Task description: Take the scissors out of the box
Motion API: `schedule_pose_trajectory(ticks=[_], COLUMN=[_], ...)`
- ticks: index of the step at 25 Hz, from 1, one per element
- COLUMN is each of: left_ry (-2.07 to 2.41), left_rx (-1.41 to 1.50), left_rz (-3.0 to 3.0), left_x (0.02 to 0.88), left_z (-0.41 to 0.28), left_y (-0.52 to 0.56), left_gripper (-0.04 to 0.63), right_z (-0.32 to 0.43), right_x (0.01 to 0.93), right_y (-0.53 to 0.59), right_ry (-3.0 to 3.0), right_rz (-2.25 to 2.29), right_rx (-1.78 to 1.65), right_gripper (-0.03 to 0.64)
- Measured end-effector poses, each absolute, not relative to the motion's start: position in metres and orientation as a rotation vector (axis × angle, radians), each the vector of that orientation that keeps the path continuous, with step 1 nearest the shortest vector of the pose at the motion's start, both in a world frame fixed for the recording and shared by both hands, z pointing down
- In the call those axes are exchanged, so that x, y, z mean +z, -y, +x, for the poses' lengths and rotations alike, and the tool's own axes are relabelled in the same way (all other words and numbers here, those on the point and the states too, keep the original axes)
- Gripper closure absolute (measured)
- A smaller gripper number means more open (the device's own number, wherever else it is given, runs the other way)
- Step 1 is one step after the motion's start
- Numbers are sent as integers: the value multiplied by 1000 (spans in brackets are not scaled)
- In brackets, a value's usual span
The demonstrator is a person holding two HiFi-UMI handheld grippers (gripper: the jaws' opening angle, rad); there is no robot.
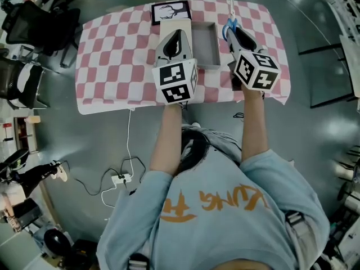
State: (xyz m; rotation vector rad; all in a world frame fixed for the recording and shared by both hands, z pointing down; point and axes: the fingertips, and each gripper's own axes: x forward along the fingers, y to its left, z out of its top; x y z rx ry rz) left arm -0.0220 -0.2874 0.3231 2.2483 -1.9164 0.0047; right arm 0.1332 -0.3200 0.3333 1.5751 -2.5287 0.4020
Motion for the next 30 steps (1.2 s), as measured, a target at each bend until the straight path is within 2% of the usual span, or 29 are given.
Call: schedule_pose_trajectory(ticks=[10,30], left_ry=[1965,1941], left_rx=[-66,-65], left_rz=[2287,2312], left_x=[283,281], left_z=[-23,-6], left_y=[282,290], left_gripper=[578,578], right_z=[149,179], right_x=[300,293], right_y=[315,319], right_ry=[2587,2522], right_rz=[1675,1743], right_rx=[332,251], right_gripper=[532,531])
